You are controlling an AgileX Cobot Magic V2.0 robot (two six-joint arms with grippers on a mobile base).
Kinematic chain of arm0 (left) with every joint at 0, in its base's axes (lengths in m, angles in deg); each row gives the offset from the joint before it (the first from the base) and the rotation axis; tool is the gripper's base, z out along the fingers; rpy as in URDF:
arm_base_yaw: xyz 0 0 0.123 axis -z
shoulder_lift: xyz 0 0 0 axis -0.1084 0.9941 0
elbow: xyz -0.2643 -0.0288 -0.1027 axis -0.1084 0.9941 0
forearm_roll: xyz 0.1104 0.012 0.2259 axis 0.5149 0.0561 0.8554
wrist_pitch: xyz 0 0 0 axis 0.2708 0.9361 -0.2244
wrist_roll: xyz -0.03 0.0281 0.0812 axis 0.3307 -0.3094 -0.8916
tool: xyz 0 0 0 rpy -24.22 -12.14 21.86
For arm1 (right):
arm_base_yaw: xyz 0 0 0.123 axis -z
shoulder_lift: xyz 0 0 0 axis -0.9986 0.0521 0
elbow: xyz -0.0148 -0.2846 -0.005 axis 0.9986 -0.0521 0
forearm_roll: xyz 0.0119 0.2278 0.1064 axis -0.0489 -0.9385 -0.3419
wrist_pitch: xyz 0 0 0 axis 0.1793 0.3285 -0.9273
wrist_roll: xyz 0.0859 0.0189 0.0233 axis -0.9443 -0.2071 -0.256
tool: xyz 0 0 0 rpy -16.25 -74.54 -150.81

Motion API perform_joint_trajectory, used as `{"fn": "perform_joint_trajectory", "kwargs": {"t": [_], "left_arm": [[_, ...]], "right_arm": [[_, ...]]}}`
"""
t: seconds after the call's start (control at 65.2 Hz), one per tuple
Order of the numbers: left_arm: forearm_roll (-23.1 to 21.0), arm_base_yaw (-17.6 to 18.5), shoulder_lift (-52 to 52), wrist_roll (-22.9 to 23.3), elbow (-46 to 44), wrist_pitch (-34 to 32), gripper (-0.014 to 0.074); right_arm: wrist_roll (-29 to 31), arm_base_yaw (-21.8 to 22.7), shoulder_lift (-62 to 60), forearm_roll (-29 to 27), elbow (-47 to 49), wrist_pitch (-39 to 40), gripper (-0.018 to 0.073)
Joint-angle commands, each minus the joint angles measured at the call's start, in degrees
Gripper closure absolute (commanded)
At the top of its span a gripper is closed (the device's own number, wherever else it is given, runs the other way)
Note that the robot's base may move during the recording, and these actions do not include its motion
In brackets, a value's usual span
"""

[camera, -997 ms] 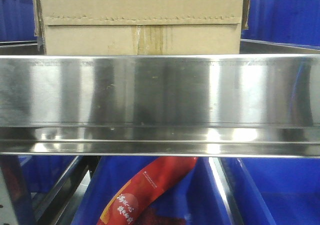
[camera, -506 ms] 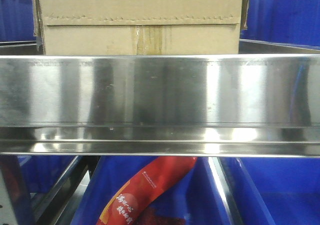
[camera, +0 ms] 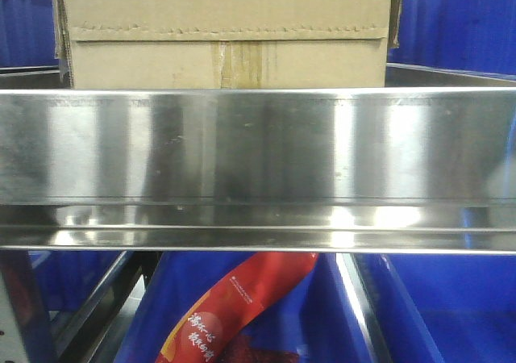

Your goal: Stack two boxes on right shelf middle

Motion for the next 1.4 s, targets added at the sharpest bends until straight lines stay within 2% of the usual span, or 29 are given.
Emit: {"fn": "perform_joint_trajectory", "kwargs": {"t": [0.0, 0.138, 0.199, 0.292, 1.381], "left_arm": [[0.0, 0.0, -0.3, -0.3, -0.1, -1.3, 0.0707], [0.0, 0.0, -0.3, -0.3, -0.1, -1.3, 0.0707], [0.0, 0.0, -0.3, -0.3, -0.1, -1.3, 0.0707], [0.0, 0.0, -0.3, -0.3, -0.1, -1.3, 0.0707], [0.0, 0.0, -0.3, -0.3, -0.1, -1.3, 0.0707]], "right_arm": [[0.0, 0.7, -3.7, 0.3, -3.7, 1.8, 0.0721], [0.0, 0.7, -5.6, 0.3, -8.0, 2.5, 0.0721], [0.0, 0.7, -5.6, 0.3, -8.0, 4.1, 0.0721], [0.0, 0.7, -5.6, 0.3, -8.0, 1.6, 0.0721], [0.0, 0.7, -5.6, 0.3, -8.0, 2.2, 0.0721]]}}
